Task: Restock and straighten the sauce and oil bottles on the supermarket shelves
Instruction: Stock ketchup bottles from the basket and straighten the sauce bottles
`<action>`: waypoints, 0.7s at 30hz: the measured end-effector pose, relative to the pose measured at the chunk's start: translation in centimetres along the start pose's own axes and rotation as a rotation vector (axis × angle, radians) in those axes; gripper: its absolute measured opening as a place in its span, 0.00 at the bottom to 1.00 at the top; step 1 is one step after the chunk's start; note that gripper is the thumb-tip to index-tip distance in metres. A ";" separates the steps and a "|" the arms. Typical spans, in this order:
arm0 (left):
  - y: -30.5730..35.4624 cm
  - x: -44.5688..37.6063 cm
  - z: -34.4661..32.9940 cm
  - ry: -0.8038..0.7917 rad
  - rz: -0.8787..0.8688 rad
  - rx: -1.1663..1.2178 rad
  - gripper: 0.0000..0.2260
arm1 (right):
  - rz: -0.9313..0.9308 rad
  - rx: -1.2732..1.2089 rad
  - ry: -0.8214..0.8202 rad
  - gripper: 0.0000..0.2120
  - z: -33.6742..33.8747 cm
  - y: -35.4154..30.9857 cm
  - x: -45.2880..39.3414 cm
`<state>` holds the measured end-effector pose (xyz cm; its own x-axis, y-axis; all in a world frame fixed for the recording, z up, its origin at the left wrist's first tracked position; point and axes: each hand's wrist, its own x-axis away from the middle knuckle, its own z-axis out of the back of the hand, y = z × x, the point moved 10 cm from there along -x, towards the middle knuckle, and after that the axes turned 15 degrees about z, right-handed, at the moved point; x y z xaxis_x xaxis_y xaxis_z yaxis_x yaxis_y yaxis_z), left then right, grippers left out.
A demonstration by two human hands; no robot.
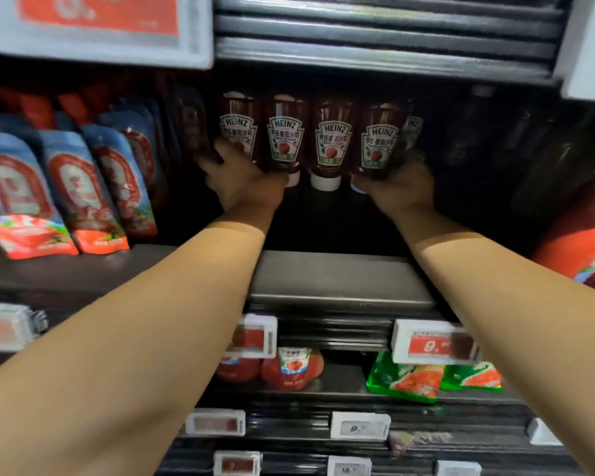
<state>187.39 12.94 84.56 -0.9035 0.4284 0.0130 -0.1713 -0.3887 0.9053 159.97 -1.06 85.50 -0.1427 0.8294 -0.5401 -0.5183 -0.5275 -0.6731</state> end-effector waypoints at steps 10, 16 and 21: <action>0.2 3.6 3.1 -0.198 -0.287 -0.472 0.15 | -0.053 0.283 -0.098 0.14 7.4 -0.5 8.8; -2.4 8.3 8.6 -0.324 -0.362 -0.195 0.08 | 0.045 0.189 -0.097 0.10 10.6 -4.1 14.0; -4.7 16.9 14.3 -0.300 -0.578 -0.020 0.11 | 0.273 0.078 -0.125 0.09 14.1 -6.3 21.9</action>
<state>178.57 33.69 86.56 -0.5146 0.7812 -0.3534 -0.6072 -0.0410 0.7935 148.23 23.05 85.04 -0.3858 0.6777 -0.6259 -0.5086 -0.7223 -0.4685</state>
